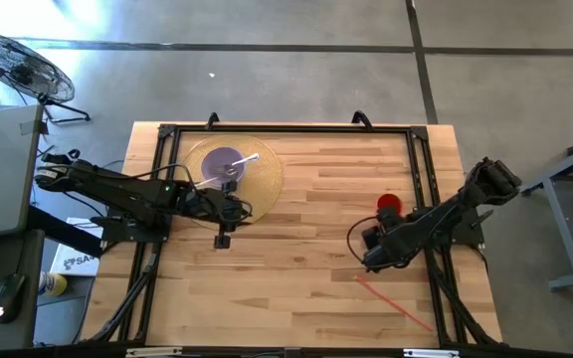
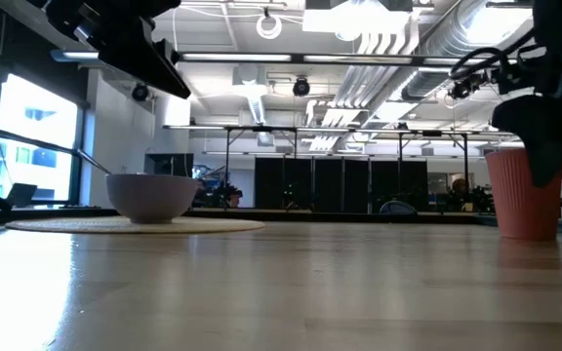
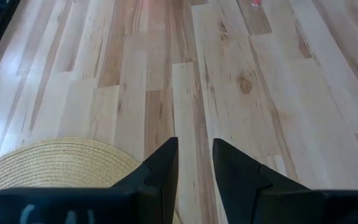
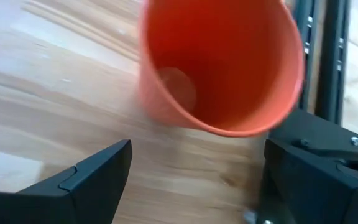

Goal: Pick & Place Utensil
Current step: Put the orange cup on the brown table mat to the top right of the purple bowl

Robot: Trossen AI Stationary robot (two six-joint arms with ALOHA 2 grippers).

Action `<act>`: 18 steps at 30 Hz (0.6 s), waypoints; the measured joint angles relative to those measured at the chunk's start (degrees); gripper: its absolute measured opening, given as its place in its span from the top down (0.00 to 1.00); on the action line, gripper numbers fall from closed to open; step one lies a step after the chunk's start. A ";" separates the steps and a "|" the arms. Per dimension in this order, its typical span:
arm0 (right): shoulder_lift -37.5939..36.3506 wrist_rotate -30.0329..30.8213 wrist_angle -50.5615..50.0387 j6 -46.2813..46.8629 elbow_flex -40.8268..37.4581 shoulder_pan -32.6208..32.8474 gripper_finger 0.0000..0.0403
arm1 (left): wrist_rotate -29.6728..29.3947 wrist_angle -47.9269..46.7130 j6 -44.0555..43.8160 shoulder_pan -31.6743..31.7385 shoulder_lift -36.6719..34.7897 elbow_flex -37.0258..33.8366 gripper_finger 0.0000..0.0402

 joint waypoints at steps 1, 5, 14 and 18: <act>0.00 -0.33 -0.17 0.35 -0.40 0.00 0.10 | 0.05 0.00 0.01 0.00 0.00 0.00 0.76; 0.00 1.00 4.02 -0.67 -2.90 -0.25 0.10 | 0.06 0.02 0.01 0.01 0.00 0.00 0.76; -0.01 6.68 9.75 -5.69 -6.13 -3.49 0.10 | 0.04 0.04 0.05 0.02 0.00 -0.02 0.76; -0.02 11.14 16.73 -10.51 -7.36 -4.67 0.10 | 0.04 0.04 0.05 0.02 0.00 -0.02 0.76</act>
